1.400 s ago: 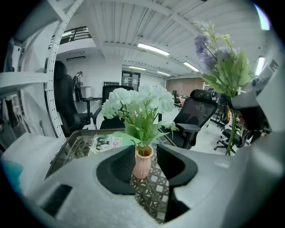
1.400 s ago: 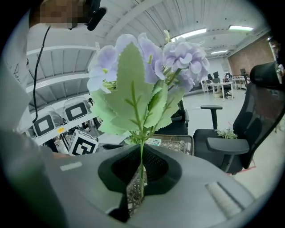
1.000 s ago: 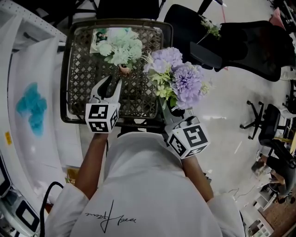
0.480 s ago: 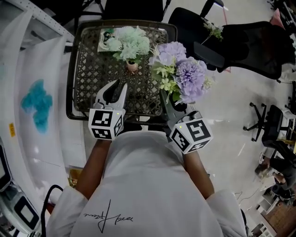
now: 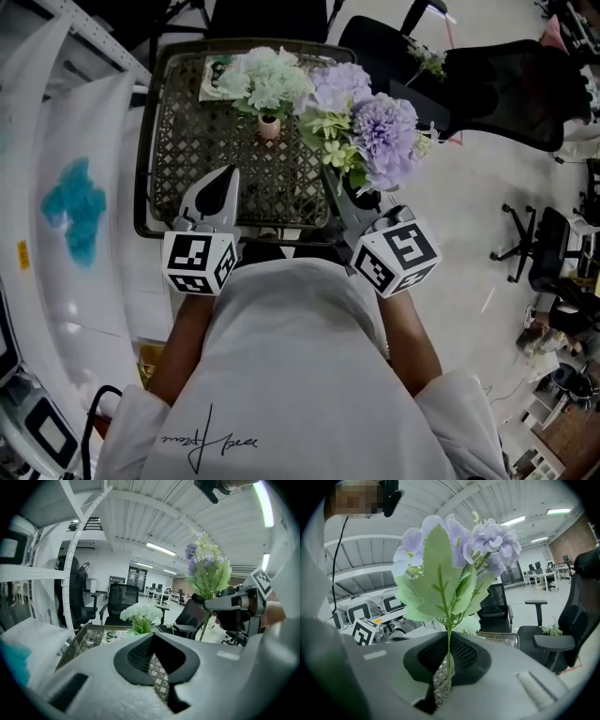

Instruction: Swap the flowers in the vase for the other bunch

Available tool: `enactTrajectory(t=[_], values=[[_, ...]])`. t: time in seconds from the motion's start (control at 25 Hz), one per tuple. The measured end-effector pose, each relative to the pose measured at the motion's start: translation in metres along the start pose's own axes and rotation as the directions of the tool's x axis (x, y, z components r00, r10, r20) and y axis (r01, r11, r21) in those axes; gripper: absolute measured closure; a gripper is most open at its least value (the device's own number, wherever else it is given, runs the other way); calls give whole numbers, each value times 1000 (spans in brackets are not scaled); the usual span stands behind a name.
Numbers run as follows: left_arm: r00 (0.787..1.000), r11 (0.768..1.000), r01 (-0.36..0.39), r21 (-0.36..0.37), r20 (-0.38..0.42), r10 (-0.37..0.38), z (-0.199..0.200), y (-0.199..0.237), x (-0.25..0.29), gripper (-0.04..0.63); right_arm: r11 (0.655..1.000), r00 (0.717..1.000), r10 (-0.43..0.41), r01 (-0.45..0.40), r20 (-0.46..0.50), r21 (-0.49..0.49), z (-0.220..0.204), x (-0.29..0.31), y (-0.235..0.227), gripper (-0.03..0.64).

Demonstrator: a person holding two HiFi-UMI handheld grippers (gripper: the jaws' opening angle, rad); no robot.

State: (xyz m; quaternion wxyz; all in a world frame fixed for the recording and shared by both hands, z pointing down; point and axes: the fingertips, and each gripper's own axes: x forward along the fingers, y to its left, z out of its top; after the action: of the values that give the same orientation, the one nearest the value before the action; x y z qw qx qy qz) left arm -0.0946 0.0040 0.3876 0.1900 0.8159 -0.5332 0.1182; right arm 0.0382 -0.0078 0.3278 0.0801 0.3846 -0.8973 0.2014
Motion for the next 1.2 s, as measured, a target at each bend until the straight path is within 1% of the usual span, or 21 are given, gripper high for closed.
enactTrajectory(t=[0.28, 0.44, 0.6, 0.8, 1.0, 1.2], values=[[1000, 1000, 22, 6, 16, -22, -1, 3, -22, 597, 998, 997, 61, -62, -38, -20, -2, -5, 14, 598], [999, 999, 45, 18, 2, -45, -8, 2, -30, 597, 996, 996, 85, -85, -40, 3, -5, -10, 18, 598], [997, 997, 71, 23, -5, -71, -12, 4, -35, 597, 992, 992, 117, -120, -53, -44, -5, -13, 29, 598], [996, 996, 90, 28, 20, -91, -2, 10, -40, 597, 991, 990, 128, -130, -62, -40, -5, -6, 36, 600], [993, 994, 104, 28, 58, -105, 14, 3, -51, 595, 989, 988, 143, -145, -55, -17, -2, -7, 41, 601], [991, 992, 119, 33, 65, -121, 18, 0, -55, 595, 988, 986, 153, -154, -64, -21, -2, -8, 46, 601]])
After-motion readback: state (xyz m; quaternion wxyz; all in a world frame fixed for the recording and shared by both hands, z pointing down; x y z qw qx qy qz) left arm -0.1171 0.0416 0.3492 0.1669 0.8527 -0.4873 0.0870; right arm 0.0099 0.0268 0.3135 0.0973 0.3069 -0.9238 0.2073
